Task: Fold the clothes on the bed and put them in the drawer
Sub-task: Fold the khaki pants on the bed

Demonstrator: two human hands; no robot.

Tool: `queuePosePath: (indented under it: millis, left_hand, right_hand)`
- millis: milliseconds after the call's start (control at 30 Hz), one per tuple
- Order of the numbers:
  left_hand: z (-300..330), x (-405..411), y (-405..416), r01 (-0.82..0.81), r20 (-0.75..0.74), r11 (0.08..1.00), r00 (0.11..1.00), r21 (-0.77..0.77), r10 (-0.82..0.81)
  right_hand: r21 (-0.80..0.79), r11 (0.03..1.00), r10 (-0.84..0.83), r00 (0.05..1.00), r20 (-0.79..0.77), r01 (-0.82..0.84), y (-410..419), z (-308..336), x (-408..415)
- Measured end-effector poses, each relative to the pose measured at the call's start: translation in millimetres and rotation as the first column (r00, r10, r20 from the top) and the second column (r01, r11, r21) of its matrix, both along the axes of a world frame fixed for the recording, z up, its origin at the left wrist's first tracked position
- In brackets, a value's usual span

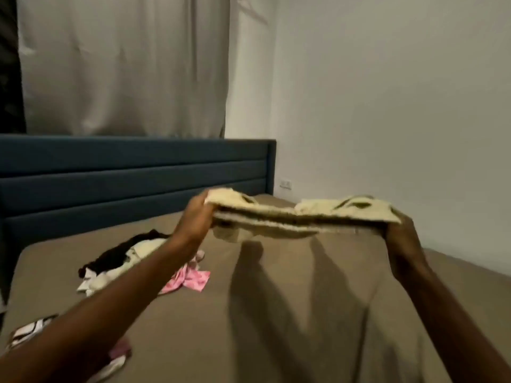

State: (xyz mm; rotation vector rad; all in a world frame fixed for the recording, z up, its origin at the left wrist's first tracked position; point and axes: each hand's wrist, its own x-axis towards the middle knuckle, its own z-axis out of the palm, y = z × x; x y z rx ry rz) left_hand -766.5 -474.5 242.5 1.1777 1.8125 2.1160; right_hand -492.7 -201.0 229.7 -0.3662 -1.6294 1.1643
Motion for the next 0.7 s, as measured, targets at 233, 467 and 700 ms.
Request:
queuePosePath:
  millis: [233, 467, 700]
  left_hand:
    - [-361, 96, -155, -0.235, -0.304, 0.432, 0.948, -0.871, -0.096]
    - [-394, 140, -190, -0.404, -0.497, 0.386, 0.849, -0.829, -0.178]
    - [-372, 154, -209, -0.439, -0.611, 0.658, 0.791, -0.612, -0.04]
  right_hand:
    - [-0.257, 0.956, 0.064, 0.757, 0.65, 0.139, -110, -427, 140]
    - [0.354, 0.918, -0.393, 0.303, 0.868, 0.176, -235, -429, 182]
    - [0.54, 0.783, -0.621, 0.373, 0.689, 0.307, -227, -356, 181]
